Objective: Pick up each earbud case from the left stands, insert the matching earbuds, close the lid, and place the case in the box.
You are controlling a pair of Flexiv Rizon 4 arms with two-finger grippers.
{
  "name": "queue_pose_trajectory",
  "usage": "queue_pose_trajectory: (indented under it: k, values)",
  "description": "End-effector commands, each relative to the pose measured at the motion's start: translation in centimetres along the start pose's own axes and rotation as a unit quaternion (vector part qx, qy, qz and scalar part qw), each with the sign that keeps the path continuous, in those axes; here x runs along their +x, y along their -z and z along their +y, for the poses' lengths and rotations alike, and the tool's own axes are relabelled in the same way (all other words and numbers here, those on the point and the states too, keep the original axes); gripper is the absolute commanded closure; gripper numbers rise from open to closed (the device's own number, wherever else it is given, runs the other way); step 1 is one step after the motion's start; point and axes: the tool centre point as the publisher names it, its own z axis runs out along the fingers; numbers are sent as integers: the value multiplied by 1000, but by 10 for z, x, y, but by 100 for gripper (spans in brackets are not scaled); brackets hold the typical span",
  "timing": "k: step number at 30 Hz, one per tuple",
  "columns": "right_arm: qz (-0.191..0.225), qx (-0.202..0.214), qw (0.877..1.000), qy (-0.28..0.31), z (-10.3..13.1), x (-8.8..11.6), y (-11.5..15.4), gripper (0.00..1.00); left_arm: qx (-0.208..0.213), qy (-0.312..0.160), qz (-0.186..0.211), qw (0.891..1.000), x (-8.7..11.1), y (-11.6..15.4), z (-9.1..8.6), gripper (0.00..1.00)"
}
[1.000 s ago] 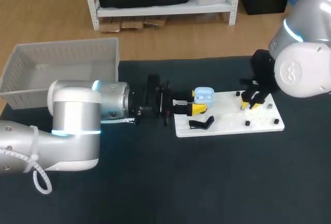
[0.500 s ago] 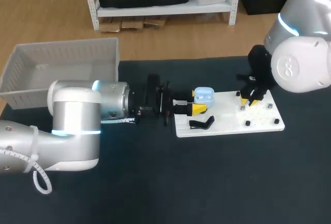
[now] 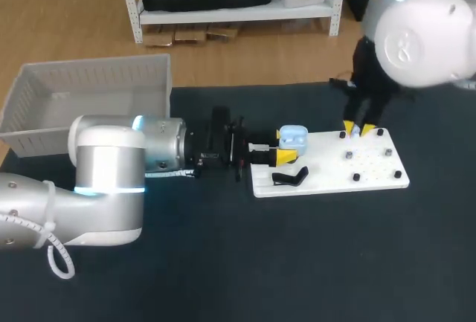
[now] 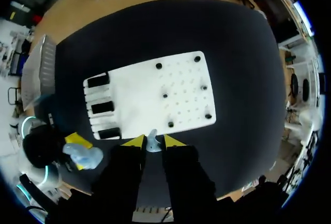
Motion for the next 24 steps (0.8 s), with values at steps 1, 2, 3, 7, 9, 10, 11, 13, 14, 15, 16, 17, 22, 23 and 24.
queue_pose_trajectory:
  k: [1,2,3,7,9,10,11,13,14,15,16,17,22,23,24]
  values:
    - [-8,19,1000,-21,15,22,39,100,-5,-2,-1,1000,0,0,-2,100]
    - [-8,24,999,-24,19,26,43,100,-5,-2,-1,1000,0,0,-2,100]
    - [-8,24,999,-29,23,29,47,100,-5,-2,-1,1000,0,0,-2,100]
    - [-9,16,999,-38,45,42,61,100,-5,-2,-1,1000,0,0,-2,100]
    - [-8,12,999,-41,55,46,64,100,-5,-2,-1,1000,0,0,-2,100]
    - [-7,11,999,-41,60,50,65,100,-5,-2,-1,1000,0,0,-2,100]
    - [-7,10,999,-42,64,53,65,100,-5,-2,-1,1000,0,0,-2,100]
    - [-1,11,999,-42,71,58,63,100,-5,-2,-1,1000,0,0,-2,100]
    - [1,13,999,-41,75,61,61,100,-5,-2,-1,1000,0,0,-2,100]
    - [2,13,999,-40,78,63,60,100,-5,-2,-1,1000,0,0,-2,100]
    - [2,13,999,-39,80,64,59,100,-5,-2,-1,1000,0,0,-2,100]
    - [4,13,999,-37,83,66,57,100,-5,-2,-1,1000,0,0,-2,100]
    - [11,-1,1000,-24,95,73,51,100,-5,-2,-1,1000,0,0,-2,100]
    - [10,-6,1000,-22,96,73,50,100,-5,-2,-1,1000,0,0,-2,100]
    - [10,-6,1000,-22,96,73,50,100,-5,-2,-1,1000,0,0,-2,100]
